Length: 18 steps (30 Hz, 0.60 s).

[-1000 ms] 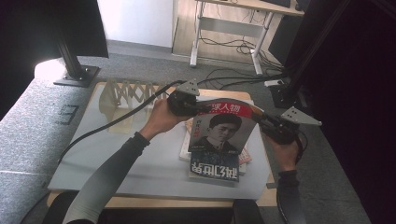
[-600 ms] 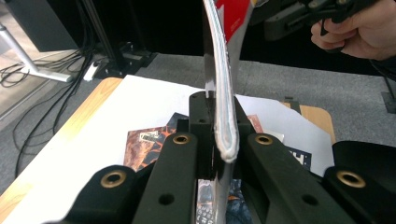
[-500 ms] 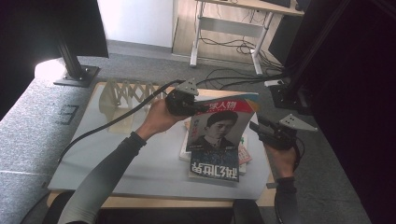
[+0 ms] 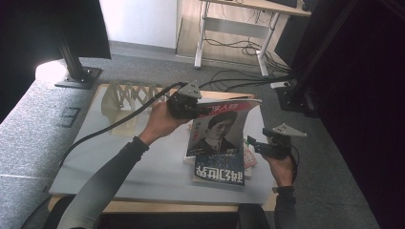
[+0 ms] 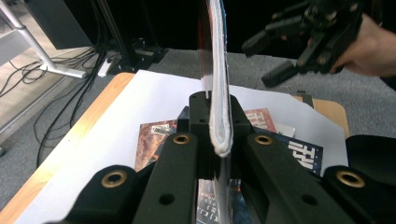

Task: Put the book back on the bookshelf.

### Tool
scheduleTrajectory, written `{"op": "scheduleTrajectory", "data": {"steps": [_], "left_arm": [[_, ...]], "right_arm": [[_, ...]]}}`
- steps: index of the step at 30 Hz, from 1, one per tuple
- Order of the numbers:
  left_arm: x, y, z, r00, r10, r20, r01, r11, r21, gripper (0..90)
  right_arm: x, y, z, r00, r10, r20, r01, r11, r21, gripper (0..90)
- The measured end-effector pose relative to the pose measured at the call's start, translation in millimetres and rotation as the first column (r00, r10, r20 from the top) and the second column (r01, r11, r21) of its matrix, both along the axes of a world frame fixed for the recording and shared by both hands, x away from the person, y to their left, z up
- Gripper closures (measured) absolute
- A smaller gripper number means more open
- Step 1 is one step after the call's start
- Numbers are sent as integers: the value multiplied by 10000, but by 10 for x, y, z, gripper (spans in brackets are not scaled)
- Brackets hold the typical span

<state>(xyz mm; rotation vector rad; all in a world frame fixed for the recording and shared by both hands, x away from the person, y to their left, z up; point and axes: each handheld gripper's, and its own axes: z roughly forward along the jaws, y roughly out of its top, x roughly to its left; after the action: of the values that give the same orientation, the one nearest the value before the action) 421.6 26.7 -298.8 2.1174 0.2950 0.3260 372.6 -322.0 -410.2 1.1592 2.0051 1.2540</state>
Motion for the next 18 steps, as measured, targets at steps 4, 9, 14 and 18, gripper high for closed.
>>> {"op": "scheduleTrajectory", "data": {"steps": [4, 9, 14, 18], "left_arm": [[8, 3, 1, 10000, 39, -41, -40, 9999, -93, 862], [5, 12, 11, 9999, 135, 42, -135, 9998, -114, 863], [-1, 34, 23, 9998, 184, -19, -184, 9997, -186, 864], [1, 52, 36, 9998, 209, -60, -210, 9996, -198, 864]], "right_arm": [[18, 35, -138, 9994, -47, -355, 42, 9999, -159, 124], [31, 91, -291, 9976, -86, -689, 56, 9990, -439, 75], [41, 144, -422, 9955, 98, -944, -129, 9994, -322, 19], [47, 197, -532, 9928, 329, -1156, -362, 9990, -265, 15]]}}
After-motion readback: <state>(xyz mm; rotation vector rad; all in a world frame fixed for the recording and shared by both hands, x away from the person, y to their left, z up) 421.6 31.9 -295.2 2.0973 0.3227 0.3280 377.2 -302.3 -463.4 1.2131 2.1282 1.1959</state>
